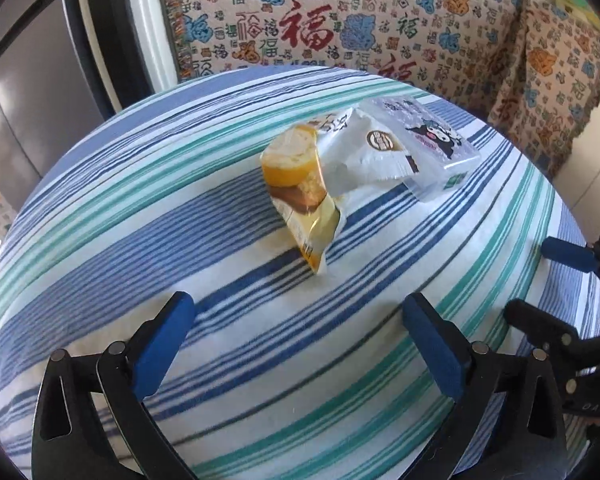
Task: Collect trash
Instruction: 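Return both tools to the table toward the chip bag and plastic box, then grasp the yellow-white chip bag with the left tool while the right tool grasps the clear cartoon box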
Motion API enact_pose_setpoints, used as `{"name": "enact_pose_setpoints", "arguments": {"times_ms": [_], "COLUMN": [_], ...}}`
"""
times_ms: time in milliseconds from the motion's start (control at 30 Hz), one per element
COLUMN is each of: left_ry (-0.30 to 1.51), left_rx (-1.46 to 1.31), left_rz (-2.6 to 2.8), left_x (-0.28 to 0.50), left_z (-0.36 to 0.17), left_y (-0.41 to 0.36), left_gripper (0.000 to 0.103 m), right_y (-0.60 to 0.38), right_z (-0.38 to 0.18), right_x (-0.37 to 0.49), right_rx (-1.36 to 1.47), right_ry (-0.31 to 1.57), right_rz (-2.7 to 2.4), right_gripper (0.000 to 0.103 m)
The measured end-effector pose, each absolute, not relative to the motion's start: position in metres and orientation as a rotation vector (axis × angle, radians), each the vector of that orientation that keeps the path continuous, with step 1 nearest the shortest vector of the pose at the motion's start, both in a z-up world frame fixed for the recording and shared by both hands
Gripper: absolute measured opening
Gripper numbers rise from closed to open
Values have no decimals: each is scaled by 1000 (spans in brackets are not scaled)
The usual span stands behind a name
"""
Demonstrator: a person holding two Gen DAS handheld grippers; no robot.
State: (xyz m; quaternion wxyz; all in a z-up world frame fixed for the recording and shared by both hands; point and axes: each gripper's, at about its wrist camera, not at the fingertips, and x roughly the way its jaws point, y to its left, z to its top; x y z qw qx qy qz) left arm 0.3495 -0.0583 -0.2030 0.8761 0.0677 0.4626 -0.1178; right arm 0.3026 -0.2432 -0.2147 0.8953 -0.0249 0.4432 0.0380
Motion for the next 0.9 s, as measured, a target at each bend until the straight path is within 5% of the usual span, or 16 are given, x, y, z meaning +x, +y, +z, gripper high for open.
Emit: {"name": "enact_pose_setpoints", "arguments": {"times_ms": [200,267,400,433,900], "left_ry": [960,943,904,898,902], "left_rx": [150,142,102,87,57], "left_rz": [-255,-251,-248,-251,-140], "left_x": [390,400,407,407,319], "left_z": [-204,-203,-198,-197,-197], "left_y": [-77,-79,-73,-70,-3], "left_gripper": [102,94,46,42,41], "right_y": [-244,-243,-243,-243,-213], "right_z": [-215,-215,-216,-216,-221], "right_x": [304,304,304,304,381], "right_rx": [-48,-48,-49,-48,-42], "right_ry": [920,920,919,919,932], "right_rz": [79,79,80,80,68], "right_gripper": [81,81,81,81,93]}}
